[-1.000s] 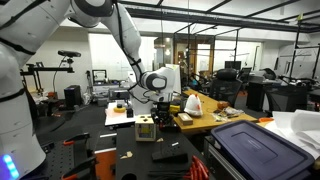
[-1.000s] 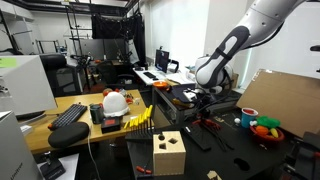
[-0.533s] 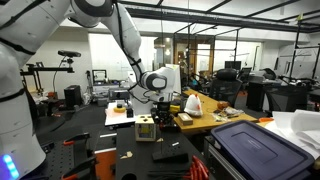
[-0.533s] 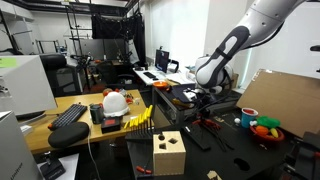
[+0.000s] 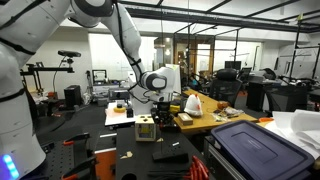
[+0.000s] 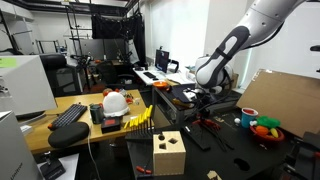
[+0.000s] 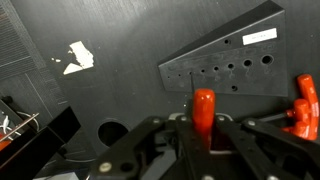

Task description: Move the red object to the next hole

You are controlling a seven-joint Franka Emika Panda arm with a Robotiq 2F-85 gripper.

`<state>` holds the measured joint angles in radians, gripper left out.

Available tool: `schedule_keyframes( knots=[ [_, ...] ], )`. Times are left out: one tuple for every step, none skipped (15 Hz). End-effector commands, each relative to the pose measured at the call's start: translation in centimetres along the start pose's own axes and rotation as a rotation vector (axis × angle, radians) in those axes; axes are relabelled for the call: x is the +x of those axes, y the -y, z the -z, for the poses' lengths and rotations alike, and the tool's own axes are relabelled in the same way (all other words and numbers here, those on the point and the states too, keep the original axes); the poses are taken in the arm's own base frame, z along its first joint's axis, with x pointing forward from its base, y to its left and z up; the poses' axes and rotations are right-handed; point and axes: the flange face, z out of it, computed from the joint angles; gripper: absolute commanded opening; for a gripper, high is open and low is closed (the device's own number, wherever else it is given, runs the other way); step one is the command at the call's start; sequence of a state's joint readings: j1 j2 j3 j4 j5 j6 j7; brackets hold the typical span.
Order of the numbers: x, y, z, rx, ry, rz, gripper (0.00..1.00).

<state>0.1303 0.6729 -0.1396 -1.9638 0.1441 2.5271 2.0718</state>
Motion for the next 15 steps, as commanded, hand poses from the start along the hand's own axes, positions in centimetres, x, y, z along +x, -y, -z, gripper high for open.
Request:
schedule_keyframes(
  knots=[
    [0.22, -0.57, 0.23, 0.004, 0.027, -0.026, 0.02],
    [0.25, -0.60, 0.18, 0.001, 0.027, -0.027, 0.02],
    [0.30, -0.63, 0.14, -0.002, 0.027, -0.028, 0.02],
    [0.37, -0.64, 0.09, -0.003, 0.027, -0.030, 0.02],
    [0.42, -0.59, 0.02, -0.005, 0.027, -0.031, 0.02],
    [0.44, -0.58, -0.02, -0.005, 0.027, -0.031, 0.02],
    [0.46, -0.58, -0.05, -0.003, 0.027, -0.031, 0.02],
    [0.47, -0.57, -0.10, 0.001, 0.028, -0.032, 0.02],
    [0.46, -0.56, -0.12, 0.008, 0.030, -0.033, 0.02],
    [0.46, -0.54, -0.16, 0.011, 0.031, -0.033, 0.02],
    [0.45, -0.51, -0.21, 0.017, 0.035, -0.033, 0.02],
    [0.41, -0.49, -0.29, 0.023, 0.038, -0.029, 0.02],
    [0.30, -0.43, -0.42, 0.042, 0.047, -0.015, 0.02],
    [0.20, -0.34, -0.56, 0.050, 0.053, -0.005, 0.02],
    [0.09, -0.34, -0.74, 0.062, 0.056, 0.005, 0.02]
  ],
)
